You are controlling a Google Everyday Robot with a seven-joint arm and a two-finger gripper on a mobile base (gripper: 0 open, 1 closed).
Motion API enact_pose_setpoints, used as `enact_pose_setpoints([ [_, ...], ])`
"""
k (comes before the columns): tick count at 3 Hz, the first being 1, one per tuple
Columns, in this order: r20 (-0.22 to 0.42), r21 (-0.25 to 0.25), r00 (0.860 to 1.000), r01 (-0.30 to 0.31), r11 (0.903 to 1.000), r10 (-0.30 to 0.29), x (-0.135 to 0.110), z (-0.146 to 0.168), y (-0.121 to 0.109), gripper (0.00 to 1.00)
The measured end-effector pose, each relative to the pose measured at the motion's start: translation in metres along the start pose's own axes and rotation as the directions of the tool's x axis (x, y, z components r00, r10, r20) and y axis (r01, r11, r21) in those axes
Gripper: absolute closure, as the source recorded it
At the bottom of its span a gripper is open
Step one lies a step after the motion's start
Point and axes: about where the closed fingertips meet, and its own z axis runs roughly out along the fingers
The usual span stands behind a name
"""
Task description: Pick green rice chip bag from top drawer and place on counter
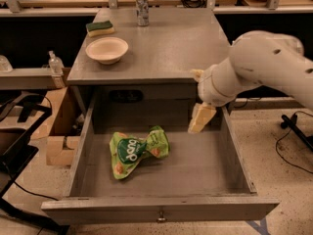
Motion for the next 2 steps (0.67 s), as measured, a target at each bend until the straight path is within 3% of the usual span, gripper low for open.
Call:
enact_pose_setpoints([
  [1, 0.076, -0.071, 0.997, 0.013, 0.9974, -0.008, -0.022, 0.070, 0.029, 0.00],
  [2, 0.149, -0.149, 0.989, 0.017, 0.9886, 0.005, -0.040, 0.128, 0.074, 0.00],
])
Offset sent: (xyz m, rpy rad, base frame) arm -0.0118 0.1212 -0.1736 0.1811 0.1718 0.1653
